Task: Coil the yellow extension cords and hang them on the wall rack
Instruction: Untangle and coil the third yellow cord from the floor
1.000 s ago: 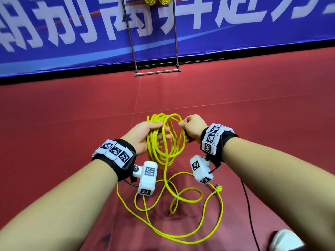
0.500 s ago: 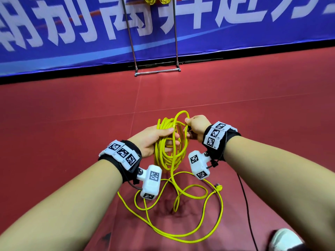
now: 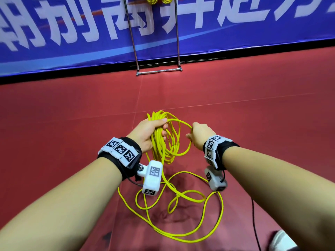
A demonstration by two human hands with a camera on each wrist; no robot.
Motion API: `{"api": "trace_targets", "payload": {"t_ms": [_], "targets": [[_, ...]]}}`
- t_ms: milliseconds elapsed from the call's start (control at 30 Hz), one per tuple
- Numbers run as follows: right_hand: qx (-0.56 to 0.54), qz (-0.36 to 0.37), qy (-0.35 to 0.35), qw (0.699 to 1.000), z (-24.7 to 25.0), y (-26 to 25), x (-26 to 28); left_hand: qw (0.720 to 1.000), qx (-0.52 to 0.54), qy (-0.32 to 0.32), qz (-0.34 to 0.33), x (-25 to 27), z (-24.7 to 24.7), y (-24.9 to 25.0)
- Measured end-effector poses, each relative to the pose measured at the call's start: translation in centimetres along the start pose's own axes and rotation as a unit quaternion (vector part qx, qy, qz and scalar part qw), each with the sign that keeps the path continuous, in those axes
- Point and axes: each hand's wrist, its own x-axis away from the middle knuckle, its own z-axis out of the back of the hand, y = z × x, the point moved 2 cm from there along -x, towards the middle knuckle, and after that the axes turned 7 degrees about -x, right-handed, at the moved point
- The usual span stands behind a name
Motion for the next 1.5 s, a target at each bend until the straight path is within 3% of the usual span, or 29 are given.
{"api": "trace_targets", "payload": {"t_ms": [100,233,400,467,567,633,733,800,1033,1300,1400,1500], "targets": [[-0.122,-0.015,-0.059,0.991,-0.8,-0.2,-0.2,1.000,0.007,-0.002,0.018,0.2,-0.4,-0.2],[-0.328,-0.055,-0.167,0.928,-1.1,-0.1,0.4,0.999,0.031,0.015,0.027,0.3,-0.4,0.1],[-0.393,-0.136,-0.121,0.901,-0.9,-0.1,0.1,0.999,-0.021,-0.003,0.030,0.7,-1.0,0.1],[-0.362,-0.144,-0.138,0.911,-1.0,-0.2,0.1,0.999,-0.017,0.004,0.035,0.8,-1.1,-0.2],[-0.172,-0.067,-0.102,0.977,-0.8,-0.7,0.0,0.999,-0.003,0.031,0.041,0.7,-0.7,-0.3],[-0.116,0.000,-0.033,0.993,-0.2,-1.4,0.1,0.998,-0.007,0.050,0.040,0.5,-0.4,-0.3],[-0.145,0.135,0.045,0.979,0.6,-2.8,0.0,0.997,-0.023,0.059,0.037,0.3,-0.1,-0.4],[-0.148,0.204,0.049,0.966,0.6,-3.8,0.2,0.997,-0.032,0.059,0.040,0.4,0.0,-0.4],[-0.035,0.290,0.081,0.953,0.7,-4.7,0.6,0.996,-0.047,0.021,0.075,0.9,0.1,-0.7],[-0.103,0.170,0.084,0.976,1.2,-3.2,0.5,0.993,-0.066,-0.021,0.096,1.1,-0.8,-0.6],[-0.104,0.131,0.044,0.985,0.8,-3.6,0.0,0.993,-0.065,-0.017,0.097,0.9,-0.6,-0.8],[-0.240,0.094,-0.024,0.966,0.4,-3.9,0.2,0.995,-0.036,0.037,0.084,0.4,-0.1,-0.9]]}}
